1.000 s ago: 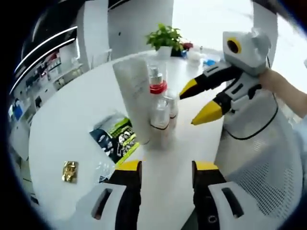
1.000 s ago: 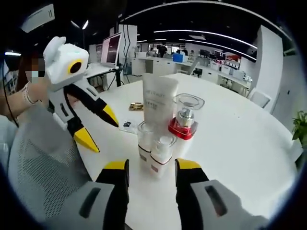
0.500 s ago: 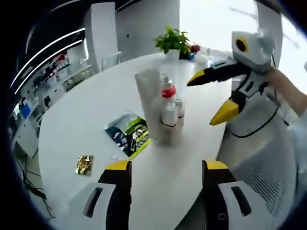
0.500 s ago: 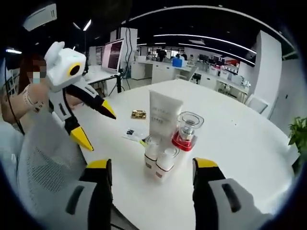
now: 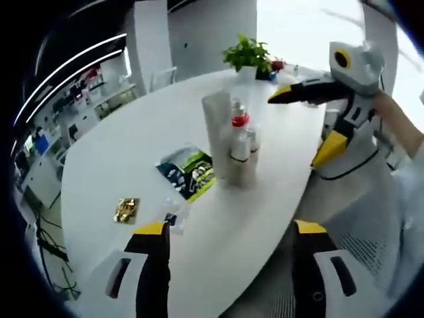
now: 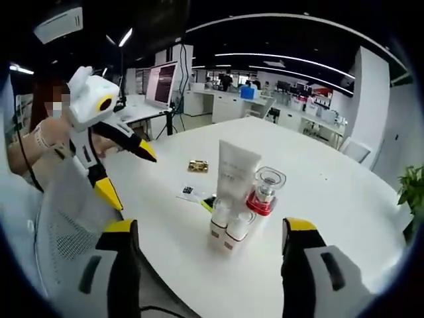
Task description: Arrange the skincare products in the storage area until every visible bottle or jar stands upright without overlapping.
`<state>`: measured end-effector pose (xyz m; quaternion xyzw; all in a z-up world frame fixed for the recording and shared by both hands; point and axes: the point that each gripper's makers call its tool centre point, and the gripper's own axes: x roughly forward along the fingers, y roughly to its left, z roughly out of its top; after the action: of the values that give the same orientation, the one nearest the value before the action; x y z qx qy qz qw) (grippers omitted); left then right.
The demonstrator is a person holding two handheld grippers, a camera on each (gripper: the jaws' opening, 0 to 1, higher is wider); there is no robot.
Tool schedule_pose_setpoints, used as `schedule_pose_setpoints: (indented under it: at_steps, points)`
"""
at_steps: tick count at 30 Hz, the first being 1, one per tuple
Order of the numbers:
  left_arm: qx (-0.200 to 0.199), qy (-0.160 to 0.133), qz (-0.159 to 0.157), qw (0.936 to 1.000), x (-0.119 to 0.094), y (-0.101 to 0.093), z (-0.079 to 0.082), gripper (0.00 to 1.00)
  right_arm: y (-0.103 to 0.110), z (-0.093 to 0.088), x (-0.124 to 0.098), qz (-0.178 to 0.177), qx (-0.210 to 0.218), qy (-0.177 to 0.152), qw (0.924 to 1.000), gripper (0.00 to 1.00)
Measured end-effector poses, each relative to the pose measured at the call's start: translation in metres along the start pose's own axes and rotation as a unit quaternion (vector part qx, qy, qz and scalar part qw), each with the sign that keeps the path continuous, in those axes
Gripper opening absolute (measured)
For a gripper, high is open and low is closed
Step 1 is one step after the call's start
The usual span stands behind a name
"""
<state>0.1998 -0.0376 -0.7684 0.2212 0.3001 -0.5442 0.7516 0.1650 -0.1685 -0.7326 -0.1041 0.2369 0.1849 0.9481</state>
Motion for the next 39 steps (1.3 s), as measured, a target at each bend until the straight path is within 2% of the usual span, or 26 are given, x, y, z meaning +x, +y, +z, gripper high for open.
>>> schedule_pose_setpoints:
  at_steps: [3, 6, 20, 28, 33, 39]
  points:
    - [-0.003, 0.0, 0.005, 1.0, -0.004, 0.001, -0.002, 0.77, 0.001, 0.0, -0.001, 0.002, 0.001, -0.002, 1.0, 0.97]
    - [-0.01, -0.001, 0.013, 0.9999, -0.008, 0.004, -0.003, 0.8, 0.002, -0.001, -0.001, 0.002, 0.001, -0.001, 1.0, 0.99]
    - [-0.021, -0.002, 0.051, 0.9985, -0.022, 0.02, -0.007, 0.96, 0.013, -0.002, -0.002, 0.018, 0.003, -0.004, 0.9998, 1.0]
    - [-0.033, -0.003, 0.037, 0.9988, -0.017, 0.014, -0.008, 0.97, 0.009, -0.004, 0.0, 0.02, 0.006, -0.001, 0.9998, 1.0]
    - [-0.035, -0.002, 0.028, 0.999, -0.013, 0.011, -0.007, 0.97, 0.004, 0.0, 0.002, 0.024, -0.01, 0.001, 0.9997, 1.0]
    - [-0.056, -0.019, 0.023, 0.998, -0.009, 0.016, -0.002, 0.97, 0.0, 0.006, 0.003, 0.032, -0.007, -0.009, 0.9994, 1.0]
